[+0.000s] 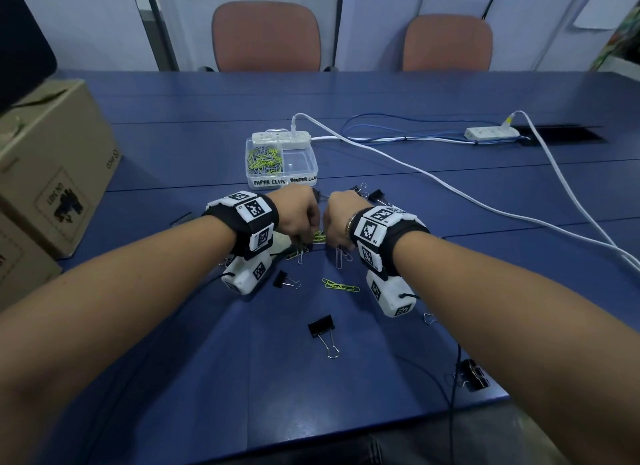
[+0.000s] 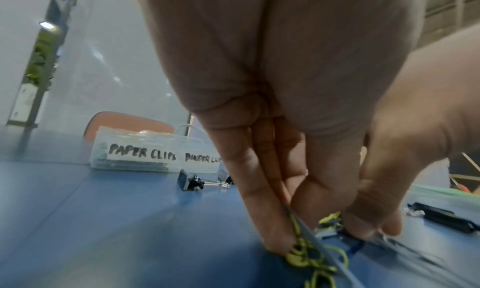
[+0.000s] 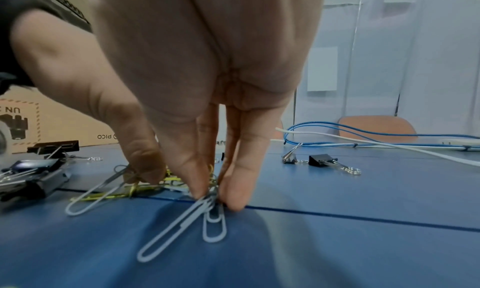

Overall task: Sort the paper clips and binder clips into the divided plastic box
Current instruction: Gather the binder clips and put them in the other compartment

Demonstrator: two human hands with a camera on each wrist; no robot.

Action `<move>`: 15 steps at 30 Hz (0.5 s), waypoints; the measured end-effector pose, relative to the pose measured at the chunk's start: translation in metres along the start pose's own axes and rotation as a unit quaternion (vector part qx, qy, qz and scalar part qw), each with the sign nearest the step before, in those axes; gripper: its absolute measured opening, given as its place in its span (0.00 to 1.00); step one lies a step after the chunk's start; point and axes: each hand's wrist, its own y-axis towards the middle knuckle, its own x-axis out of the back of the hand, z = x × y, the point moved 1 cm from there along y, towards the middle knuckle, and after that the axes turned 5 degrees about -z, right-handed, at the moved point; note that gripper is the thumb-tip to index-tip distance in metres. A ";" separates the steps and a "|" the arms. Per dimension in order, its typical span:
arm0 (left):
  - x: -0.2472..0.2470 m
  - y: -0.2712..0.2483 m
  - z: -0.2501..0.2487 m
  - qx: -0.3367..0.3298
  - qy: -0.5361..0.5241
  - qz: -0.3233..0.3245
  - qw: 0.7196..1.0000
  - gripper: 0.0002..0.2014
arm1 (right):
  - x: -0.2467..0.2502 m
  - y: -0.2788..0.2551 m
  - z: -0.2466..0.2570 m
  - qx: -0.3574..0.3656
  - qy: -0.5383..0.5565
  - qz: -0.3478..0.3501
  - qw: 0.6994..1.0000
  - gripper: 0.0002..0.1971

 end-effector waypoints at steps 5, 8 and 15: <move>0.005 -0.002 0.003 0.030 -0.097 0.020 0.995 0.09 | -0.005 0.007 -0.009 -0.013 0.052 0.003 0.999 0.13; 0.010 -0.001 0.004 0.049 -0.135 0.022 0.989 0.09 | -0.002 0.011 -0.012 -0.022 0.082 0.004 0.996 0.10; 0.023 -0.001 0.016 0.077 -0.142 0.002 0.987 0.08 | 0.003 0.018 -0.027 -0.042 0.111 -0.020 0.993 0.09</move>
